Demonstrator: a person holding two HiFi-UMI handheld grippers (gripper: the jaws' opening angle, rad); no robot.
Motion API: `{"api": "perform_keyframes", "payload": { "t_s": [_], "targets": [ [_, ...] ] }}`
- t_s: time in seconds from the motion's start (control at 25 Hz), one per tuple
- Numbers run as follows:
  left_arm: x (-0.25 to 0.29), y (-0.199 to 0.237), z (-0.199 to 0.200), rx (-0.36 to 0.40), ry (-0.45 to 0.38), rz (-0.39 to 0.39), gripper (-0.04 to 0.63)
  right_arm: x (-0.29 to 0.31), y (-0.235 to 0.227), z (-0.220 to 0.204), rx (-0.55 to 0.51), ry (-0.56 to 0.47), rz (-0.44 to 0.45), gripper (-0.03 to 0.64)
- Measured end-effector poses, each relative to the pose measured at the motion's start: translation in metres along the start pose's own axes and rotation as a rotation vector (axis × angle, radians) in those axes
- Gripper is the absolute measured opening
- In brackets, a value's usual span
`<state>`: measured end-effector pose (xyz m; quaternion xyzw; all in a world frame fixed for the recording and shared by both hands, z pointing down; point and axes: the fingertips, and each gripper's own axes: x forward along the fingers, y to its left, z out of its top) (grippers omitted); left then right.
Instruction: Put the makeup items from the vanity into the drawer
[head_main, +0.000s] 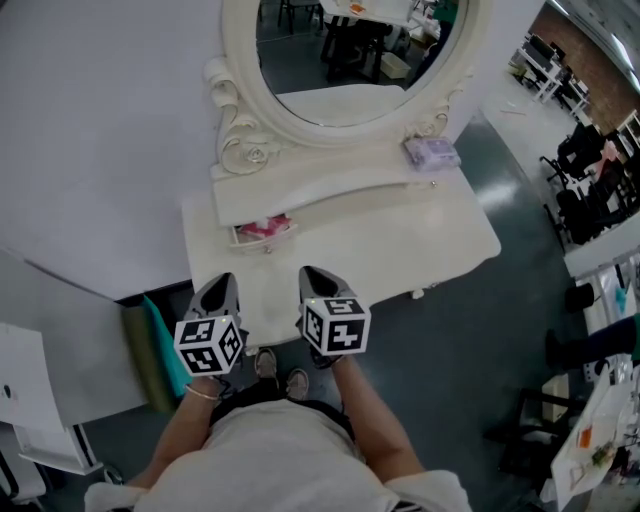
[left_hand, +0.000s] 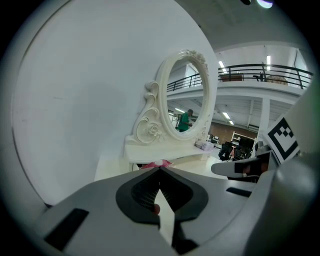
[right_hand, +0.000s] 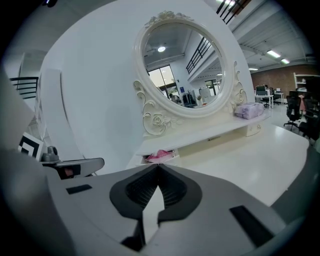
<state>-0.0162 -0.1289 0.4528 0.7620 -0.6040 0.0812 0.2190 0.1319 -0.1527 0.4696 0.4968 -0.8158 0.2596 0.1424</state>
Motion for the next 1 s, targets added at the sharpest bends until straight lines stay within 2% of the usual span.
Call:
{"api": "perform_keyframes", "payload": {
  "t_s": [1.0],
  "targets": [
    [0.004,-0.002,0.005,0.025,0.005,-0.016,0.005,-0.005,-0.010,0.006,-0.004,-0.018,-0.022,0.018]
  ]
}}
